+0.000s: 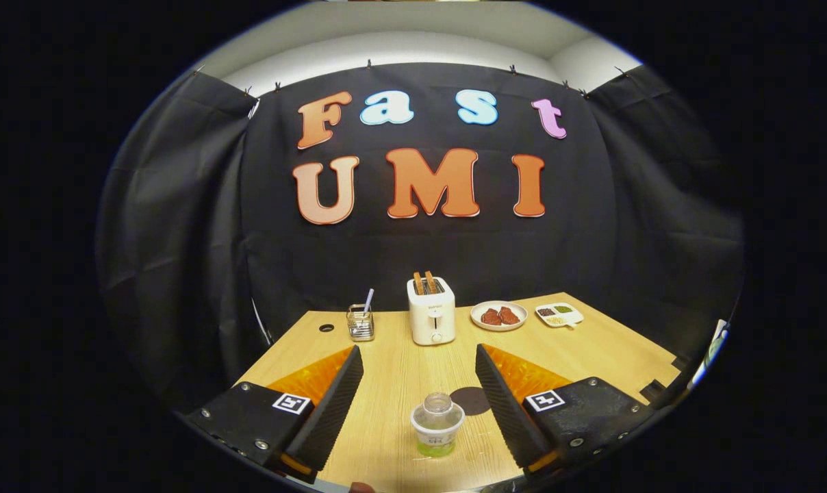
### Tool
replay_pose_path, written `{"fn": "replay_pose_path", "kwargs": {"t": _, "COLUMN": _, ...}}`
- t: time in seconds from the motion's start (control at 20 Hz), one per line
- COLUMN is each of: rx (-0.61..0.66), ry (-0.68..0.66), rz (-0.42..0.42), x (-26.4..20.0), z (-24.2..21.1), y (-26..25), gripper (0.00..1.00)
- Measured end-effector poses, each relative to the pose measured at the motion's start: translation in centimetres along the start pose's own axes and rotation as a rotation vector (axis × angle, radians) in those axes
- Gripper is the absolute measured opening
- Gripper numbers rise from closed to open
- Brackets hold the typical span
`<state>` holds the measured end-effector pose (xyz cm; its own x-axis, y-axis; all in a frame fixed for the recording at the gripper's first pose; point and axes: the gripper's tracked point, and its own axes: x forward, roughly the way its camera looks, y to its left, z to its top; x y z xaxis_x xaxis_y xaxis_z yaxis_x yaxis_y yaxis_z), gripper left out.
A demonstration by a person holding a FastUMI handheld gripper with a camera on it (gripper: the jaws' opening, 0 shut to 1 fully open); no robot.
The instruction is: Take the bottle from table, then pour the juice into the cup, finally place the bottle on the coaster
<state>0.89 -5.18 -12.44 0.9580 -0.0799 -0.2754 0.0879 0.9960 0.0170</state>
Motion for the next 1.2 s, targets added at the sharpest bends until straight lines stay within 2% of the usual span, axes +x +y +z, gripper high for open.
{"fn": "replay_pose_path", "kwargs": {"t": 0.65, "rx": -0.025, "ry": 0.131, "rz": -0.017, "x": 4.2, "z": -7.5, "y": -0.7, "gripper": 0.98}}
{"fn": "replay_pose_path", "kwargs": {"t": 1.2, "rx": -0.029, "ry": 0.181, "rz": -0.013, "x": 5.5, "z": -12.3, "y": -1.1, "gripper": 0.98}}
